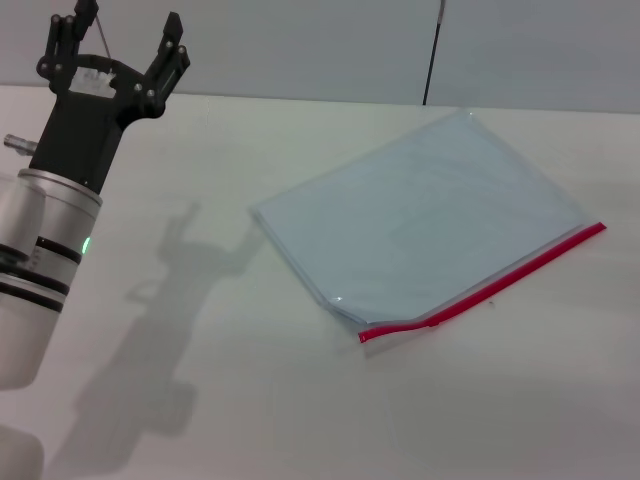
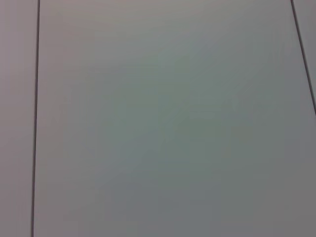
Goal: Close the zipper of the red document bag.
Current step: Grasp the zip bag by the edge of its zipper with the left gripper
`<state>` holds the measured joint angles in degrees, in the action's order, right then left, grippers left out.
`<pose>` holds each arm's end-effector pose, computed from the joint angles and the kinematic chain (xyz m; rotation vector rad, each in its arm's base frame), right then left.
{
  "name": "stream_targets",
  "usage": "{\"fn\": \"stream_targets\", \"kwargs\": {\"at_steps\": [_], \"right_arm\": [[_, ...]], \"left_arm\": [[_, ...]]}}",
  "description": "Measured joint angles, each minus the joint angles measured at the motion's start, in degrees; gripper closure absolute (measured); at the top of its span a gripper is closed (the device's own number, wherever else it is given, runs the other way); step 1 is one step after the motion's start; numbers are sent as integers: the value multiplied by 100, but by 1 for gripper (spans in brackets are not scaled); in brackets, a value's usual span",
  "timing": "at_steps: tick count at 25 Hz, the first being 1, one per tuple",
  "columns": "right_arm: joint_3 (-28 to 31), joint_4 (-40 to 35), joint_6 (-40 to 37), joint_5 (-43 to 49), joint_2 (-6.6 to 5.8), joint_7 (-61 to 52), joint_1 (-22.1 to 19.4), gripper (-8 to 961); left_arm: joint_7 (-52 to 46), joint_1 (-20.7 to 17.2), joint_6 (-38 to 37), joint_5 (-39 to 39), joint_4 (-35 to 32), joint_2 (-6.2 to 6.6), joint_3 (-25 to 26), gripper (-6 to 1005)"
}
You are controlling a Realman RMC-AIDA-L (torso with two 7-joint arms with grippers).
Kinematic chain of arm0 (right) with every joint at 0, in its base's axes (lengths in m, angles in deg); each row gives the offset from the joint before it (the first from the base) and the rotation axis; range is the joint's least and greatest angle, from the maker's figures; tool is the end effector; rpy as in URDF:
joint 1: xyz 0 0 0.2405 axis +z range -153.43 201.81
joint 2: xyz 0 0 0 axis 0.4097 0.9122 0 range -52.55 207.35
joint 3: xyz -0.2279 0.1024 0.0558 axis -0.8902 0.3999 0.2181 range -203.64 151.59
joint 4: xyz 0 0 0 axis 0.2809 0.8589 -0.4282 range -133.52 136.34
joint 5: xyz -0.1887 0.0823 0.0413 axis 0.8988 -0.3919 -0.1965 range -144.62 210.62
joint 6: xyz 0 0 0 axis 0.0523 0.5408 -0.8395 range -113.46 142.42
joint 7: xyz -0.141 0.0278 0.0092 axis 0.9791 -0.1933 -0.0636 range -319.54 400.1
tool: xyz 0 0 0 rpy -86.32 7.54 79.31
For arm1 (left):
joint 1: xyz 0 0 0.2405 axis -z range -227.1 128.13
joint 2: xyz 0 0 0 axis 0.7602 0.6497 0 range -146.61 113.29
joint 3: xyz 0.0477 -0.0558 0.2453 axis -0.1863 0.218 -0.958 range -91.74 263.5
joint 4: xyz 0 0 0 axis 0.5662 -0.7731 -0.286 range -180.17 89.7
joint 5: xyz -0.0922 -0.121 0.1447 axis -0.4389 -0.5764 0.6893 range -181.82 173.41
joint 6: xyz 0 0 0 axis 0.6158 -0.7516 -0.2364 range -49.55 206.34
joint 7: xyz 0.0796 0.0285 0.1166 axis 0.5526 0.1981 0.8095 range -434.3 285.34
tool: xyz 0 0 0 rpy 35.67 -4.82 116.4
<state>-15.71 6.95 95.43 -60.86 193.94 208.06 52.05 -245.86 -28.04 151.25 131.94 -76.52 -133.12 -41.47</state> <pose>0.3250 0.3324 0.0335 -1.4361 0.4250 0.8512 -0.2434 0.3421 0.0039 -1.5093 -0.1807 -0.8992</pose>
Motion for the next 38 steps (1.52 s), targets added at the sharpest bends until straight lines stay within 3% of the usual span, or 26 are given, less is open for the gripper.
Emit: {"fn": "stream_targets", "kwargs": {"at_steps": [12,19,22,28,32,34,38], "right_arm": [[13,0,0,0,0,0,0,119],[23,0,0,0,-2,0,-27,118],[24,0,0,-1,-6,0,-32,118],[24,-9,0,0,-9,0,-37,118],[23,-17,0,1,-9,0,-47,119],[23,-20,-1,0,-9,0,-52,119],[23,-19,-1,0,-9,0,-54,119]], "left_arm": [[-8,-5,-50,-19,-18,1,-50,108],[-9,78,-923,-325,-503,124,-385,108],[-8,93,-1726,-313,-1048,329,-503,108],[16,120,-3501,-36,-2513,1040,-818,108],[51,151,-5071,477,-3483,1379,-767,109],[125,182,-6149,821,-4001,1493,-678,109],[516,192,-7426,1153,-4632,1463,-490,108]]}}
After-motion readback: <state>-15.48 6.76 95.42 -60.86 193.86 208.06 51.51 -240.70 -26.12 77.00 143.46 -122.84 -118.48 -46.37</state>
